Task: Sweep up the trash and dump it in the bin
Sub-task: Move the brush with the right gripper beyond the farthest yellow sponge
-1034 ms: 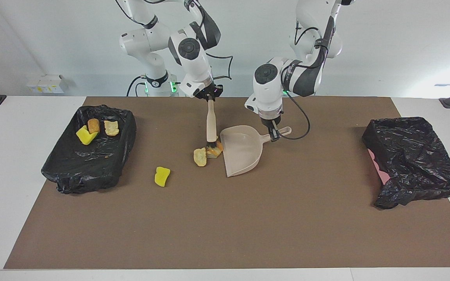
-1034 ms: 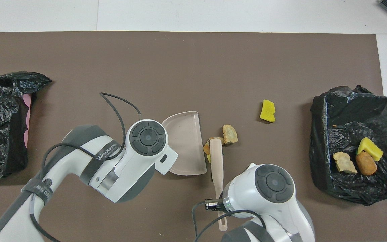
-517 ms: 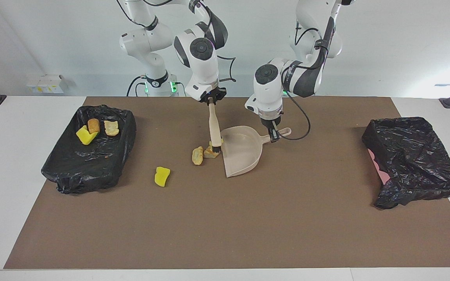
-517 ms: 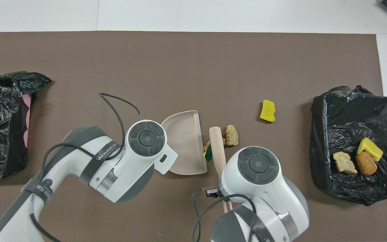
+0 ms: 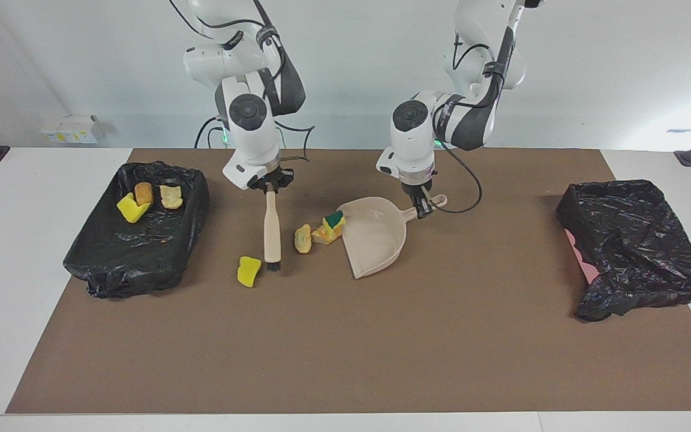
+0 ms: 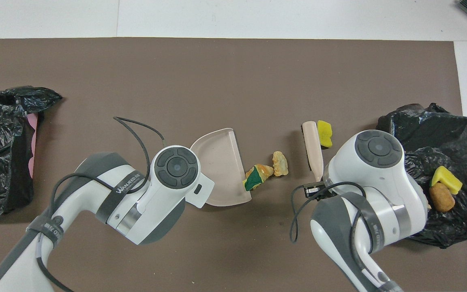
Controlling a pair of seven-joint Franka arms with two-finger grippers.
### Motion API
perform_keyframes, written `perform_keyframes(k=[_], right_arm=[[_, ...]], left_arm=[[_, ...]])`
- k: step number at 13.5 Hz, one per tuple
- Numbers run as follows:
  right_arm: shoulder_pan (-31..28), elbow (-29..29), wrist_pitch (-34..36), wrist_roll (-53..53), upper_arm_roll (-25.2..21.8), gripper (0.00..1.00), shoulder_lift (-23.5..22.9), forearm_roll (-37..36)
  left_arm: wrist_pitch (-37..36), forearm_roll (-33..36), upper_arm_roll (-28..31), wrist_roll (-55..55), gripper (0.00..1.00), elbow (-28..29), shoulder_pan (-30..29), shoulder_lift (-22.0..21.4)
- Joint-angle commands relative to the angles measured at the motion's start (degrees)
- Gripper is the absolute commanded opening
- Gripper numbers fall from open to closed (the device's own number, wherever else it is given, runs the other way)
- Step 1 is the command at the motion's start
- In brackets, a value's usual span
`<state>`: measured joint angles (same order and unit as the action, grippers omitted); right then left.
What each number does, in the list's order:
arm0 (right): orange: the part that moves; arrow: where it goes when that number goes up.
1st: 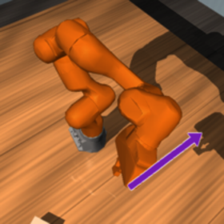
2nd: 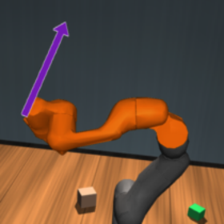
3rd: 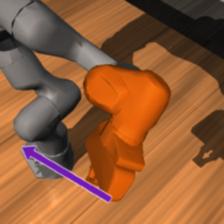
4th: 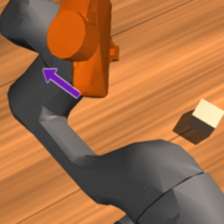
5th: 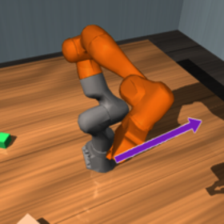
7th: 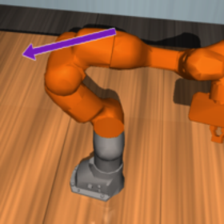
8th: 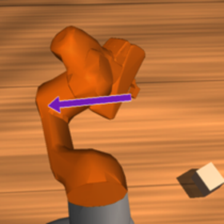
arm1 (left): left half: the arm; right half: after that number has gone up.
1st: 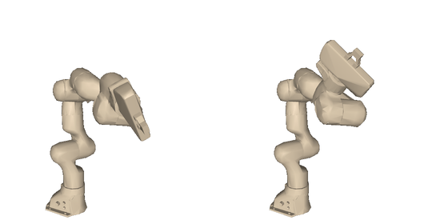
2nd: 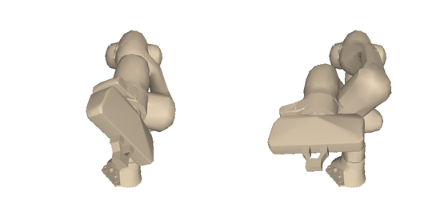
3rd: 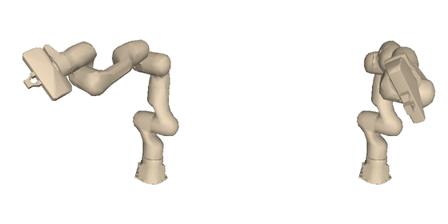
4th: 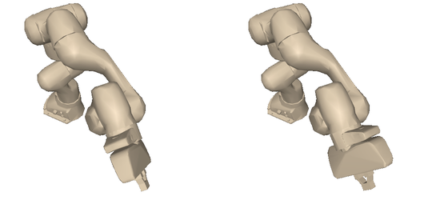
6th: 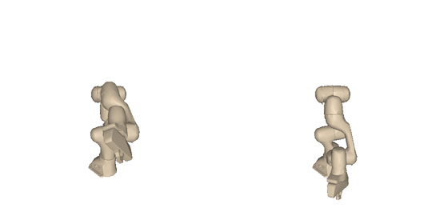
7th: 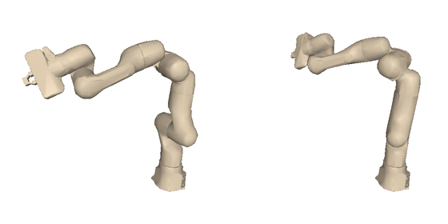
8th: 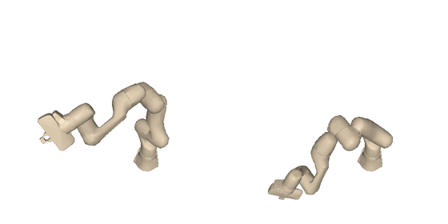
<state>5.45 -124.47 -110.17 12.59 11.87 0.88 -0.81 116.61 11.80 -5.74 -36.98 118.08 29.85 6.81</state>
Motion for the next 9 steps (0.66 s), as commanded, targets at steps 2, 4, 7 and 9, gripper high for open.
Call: perform_keyframes(k=[2,4,7,9], right_arm=[[-3.2,1.1,-2.7,-1.6,0.9,0.0,-1.4,-7.8],[-7.0,1.0,-3.4,-8.0,0.8,0.0,-1.8,-8.6],[-11.1,1.0,-3.7,-14.2,0.9,0.0,-3.9,-8.4],[-11.8,0.6,-3.4,-14.5,0.8,0.0,-4.7,-7.4]], left_arm=[[1.9,0.3,0.1,1.6,0.0,2.9,0.5,-2.0],[2.9,0.3,0.1,1.3,0.0,3.5,0.7,-2.2],[4.8,0.3,0.1,1.2,0.0,5.7,0.5,-2.9],[5.3,0.3,0.1,1.0,0.0,6.0,0.3,-3.0]])
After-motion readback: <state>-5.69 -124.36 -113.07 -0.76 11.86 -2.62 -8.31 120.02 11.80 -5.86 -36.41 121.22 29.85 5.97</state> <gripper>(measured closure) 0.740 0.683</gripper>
